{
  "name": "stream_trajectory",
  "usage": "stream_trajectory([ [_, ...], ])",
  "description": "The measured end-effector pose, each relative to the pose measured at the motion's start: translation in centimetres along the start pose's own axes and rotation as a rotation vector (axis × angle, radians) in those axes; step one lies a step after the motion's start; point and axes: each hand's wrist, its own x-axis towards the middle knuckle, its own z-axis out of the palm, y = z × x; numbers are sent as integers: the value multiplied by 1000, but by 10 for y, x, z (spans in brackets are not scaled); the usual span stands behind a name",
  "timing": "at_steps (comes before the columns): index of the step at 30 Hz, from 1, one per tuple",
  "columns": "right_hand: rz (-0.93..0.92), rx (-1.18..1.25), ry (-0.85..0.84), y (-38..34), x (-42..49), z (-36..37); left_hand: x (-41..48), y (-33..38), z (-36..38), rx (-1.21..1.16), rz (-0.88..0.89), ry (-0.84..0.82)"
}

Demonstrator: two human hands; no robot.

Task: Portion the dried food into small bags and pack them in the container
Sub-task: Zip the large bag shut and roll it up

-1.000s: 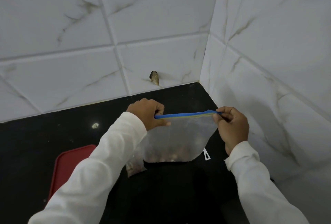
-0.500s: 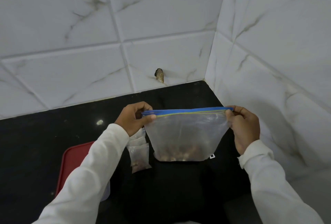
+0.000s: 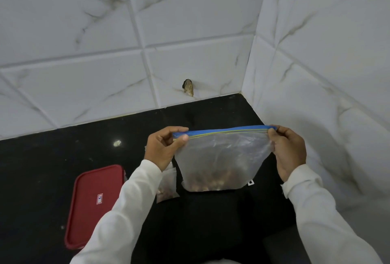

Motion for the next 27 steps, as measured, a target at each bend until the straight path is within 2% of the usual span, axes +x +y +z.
stream_trajectory([
  [3, 18, 7, 1, 2, 3, 0, -1, 0, -9, 3, 11, -76],
  [12, -2, -69, -5, 11, 13, -6, -4, 9, -7, 0, 47, 69],
  [20, -16, -101, -10, 10, 15, -8, -5, 9, -11, 95, 231, 55],
  [24, -30, -137, -24, 8, 14, -9, -4, 10, -15, 111, 175, 16],
  [27, -62, -162, -47, 8, 13, -9, -4, 6, -14, 138, 101, 52],
])
